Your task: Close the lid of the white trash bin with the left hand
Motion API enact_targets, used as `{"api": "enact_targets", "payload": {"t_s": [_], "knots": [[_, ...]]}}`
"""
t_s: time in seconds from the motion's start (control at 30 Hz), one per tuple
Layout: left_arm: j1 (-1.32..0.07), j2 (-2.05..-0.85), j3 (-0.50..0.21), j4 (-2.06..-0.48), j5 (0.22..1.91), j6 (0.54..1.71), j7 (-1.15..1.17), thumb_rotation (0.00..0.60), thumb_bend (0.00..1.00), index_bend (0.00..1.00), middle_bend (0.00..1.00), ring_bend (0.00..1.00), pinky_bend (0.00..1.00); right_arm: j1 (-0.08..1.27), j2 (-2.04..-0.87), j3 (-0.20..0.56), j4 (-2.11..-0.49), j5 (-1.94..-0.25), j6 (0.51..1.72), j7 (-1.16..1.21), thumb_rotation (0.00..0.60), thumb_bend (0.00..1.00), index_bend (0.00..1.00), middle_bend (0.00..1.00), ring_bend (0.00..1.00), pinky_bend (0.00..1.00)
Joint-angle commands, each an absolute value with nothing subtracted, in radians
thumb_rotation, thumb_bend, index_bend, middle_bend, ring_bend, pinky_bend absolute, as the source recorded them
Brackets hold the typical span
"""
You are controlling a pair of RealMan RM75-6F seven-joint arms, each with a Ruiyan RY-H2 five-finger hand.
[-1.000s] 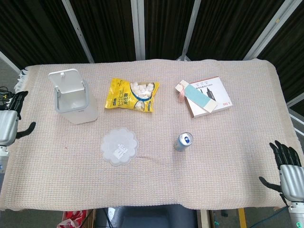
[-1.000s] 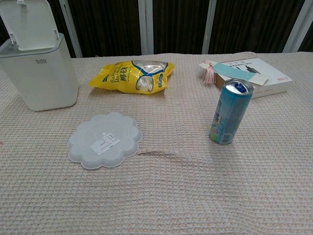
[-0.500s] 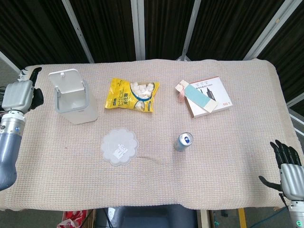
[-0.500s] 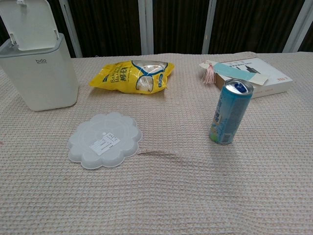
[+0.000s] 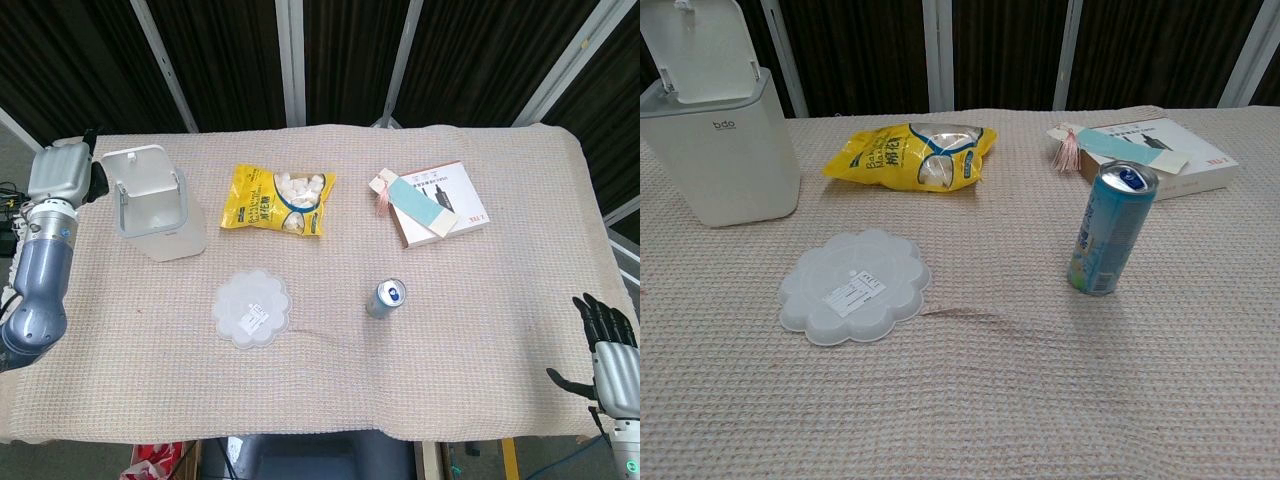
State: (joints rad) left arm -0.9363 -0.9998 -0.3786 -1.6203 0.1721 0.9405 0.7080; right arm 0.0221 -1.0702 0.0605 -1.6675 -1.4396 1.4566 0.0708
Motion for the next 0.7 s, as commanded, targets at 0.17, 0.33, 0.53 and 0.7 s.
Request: {"api": "enact_targets", "payload": {"t_s": [0.17, 0.33, 0.53, 0.7], "knots": [[-1.024, -1.06, -0.352, -1.547, 0.061, 0.944, 0.774, 0.6, 0.83, 0.17, 0.93, 0.93, 1.0, 0.022, -1.068, 0.061, -1.671, -1.435, 1.453, 0.075, 0.6, 0.15, 0.0, 0.0, 0.0, 0.0], [-1.049, -1.081, -0.341, -1.52, 0.026, 0.941, 0.788, 0.6, 0.83, 0.23, 0.94, 0.93, 1.0, 0.023, -1.066, 0.062, -1.672, -1.43, 1.45, 0.078, 0.6, 0.15, 0.0, 0.0, 0.0, 0.0], [-1.056, -1.077, -0.332, -1.532, 0.013, 0.943, 0.787, 0.6, 0.83, 0.27, 0.94, 0.93, 1.0, 0.022, -1.063, 0.062, -1.674, -1.428, 1.449, 0.079, 0.6, 0.15, 0.0, 0.0, 0.0, 0.0], [-1.045, -1.055, -0.325, -1.573, 0.023, 0.944, 0.771, 0.6, 0.83, 0.3, 0.94, 0.93, 1.0, 0.021, -1.062, 0.06, -1.676, -1.43, 1.45, 0.077, 0.6, 0.15, 0.0, 0.0, 0.0, 0.0]]}}
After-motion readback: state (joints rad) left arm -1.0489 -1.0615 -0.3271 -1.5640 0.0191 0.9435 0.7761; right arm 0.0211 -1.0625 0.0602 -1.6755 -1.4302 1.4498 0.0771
